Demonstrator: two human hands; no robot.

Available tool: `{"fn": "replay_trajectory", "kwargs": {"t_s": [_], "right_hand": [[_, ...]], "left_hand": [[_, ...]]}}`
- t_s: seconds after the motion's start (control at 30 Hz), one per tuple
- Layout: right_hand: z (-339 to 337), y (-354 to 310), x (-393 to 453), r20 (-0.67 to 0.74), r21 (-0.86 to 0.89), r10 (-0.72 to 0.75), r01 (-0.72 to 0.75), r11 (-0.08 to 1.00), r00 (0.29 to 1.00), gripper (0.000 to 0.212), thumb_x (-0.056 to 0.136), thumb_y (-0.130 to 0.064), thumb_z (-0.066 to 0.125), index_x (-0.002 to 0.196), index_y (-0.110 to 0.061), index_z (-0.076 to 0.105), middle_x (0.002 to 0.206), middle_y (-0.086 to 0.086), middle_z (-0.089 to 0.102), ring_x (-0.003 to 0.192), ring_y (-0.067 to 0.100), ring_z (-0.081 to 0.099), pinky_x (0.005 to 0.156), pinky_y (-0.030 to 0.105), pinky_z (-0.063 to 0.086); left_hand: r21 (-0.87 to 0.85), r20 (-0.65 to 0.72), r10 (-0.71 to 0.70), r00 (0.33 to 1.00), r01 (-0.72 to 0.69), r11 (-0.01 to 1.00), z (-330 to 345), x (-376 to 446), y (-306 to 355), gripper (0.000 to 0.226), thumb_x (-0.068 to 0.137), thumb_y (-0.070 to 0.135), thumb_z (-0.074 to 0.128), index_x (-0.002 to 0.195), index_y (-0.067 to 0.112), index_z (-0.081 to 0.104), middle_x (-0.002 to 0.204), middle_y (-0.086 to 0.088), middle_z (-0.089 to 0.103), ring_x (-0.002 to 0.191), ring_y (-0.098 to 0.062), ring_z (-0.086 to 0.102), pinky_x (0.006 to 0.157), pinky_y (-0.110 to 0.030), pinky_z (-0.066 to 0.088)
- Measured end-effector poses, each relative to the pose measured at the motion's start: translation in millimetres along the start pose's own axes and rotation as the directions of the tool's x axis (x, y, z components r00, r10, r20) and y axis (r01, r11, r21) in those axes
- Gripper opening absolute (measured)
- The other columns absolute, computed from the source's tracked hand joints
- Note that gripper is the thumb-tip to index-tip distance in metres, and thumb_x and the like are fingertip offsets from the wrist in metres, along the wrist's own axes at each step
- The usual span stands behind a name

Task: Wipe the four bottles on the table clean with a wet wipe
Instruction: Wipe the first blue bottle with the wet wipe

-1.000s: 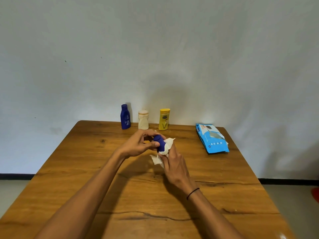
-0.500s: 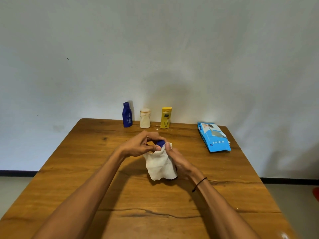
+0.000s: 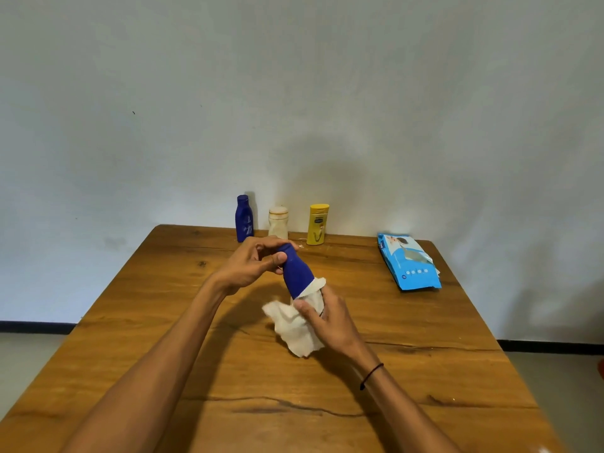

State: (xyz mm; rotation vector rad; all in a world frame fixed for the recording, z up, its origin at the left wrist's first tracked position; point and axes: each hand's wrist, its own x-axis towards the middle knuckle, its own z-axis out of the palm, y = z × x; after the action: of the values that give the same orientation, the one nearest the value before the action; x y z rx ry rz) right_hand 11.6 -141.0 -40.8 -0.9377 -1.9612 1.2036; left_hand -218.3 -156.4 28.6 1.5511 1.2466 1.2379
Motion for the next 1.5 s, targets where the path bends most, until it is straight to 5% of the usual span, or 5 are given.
{"fn": "replay_trajectory", "kwargs": {"t_s": [0.33,0.57,0.83,1.1,1.5], "right_hand": [[7,-17,14,-0.342,0.044,0.125,-0.117,0.992,0.931,0.056,0.098,-0.067,0.031,0.086,-0.019,0.058,0.073,-0.001,0.066,0.057,0.004,0.065,0.049,0.020,0.047],[-2,-7,6,-0.101,-0.141,-0.050,0.035,0.989,0.994,0.053,0.086,-0.056,0.075,0.123,-0.029,0.049,0.108,-0.020,0.062,0.097,-0.003,0.063,0.073,0.023,0.059],[-1,-14,17,-0.278,-0.262,-0.043,-0.033,0.964,0.959,0.053,0.099,-0.067,0.030,0.078,-0.025,0.055,0.066,-0.007,0.055,0.054,0.007,0.048,0.048,0.028,0.037],[-18,-15,20,0.072,-0.008,-0.022,0.023,1.000,0.997,0.035,0.100,-0.053,0.058,0.120,-0.024,0.059,0.101,-0.004,0.073,0.085,0.010,0.071,0.071,0.031,0.059],[9,-30,15,-0.261,-0.343,-0.053,-0.041,0.938,0.964,0.050,0.102,-0.063,0.027,0.107,-0.022,0.057,0.080,-0.008,0.063,0.065,0.003,0.061,0.049,0.016,0.041]], "left_hand": [[-0.006,-0.004,-0.018,1.000,0.018,1.000,16,4,3,0.029,0.097,0.025,0.068,0.124,0.016,0.072,0.118,-0.003,0.076,0.109,-0.020,0.073,0.080,-0.028,0.062],[-0.096,-0.098,-0.027,0.995,0.018,0.995,13,5,4,0.033,0.096,0.027,0.069,0.127,0.015,0.071,0.116,0.002,0.078,0.110,-0.022,0.073,0.080,-0.030,0.063],[0.024,0.073,-0.009,0.997,0.007,1.000,23,3,4,0.030,0.100,0.022,0.067,0.129,0.015,0.072,0.122,0.004,0.073,0.114,-0.013,0.068,0.085,-0.029,0.060],[0.022,0.015,0.031,0.999,-0.031,0.999,20,4,1,0.029,0.100,0.027,0.065,0.126,0.017,0.073,0.115,0.001,0.073,0.094,-0.009,0.067,0.076,-0.029,0.056],[-0.016,-0.003,-0.044,0.999,0.044,0.999,43,-6,-9,0.033,0.095,0.038,0.068,0.125,0.027,0.074,0.111,0.011,0.073,0.094,-0.004,0.066,0.069,-0.022,0.054]]}}
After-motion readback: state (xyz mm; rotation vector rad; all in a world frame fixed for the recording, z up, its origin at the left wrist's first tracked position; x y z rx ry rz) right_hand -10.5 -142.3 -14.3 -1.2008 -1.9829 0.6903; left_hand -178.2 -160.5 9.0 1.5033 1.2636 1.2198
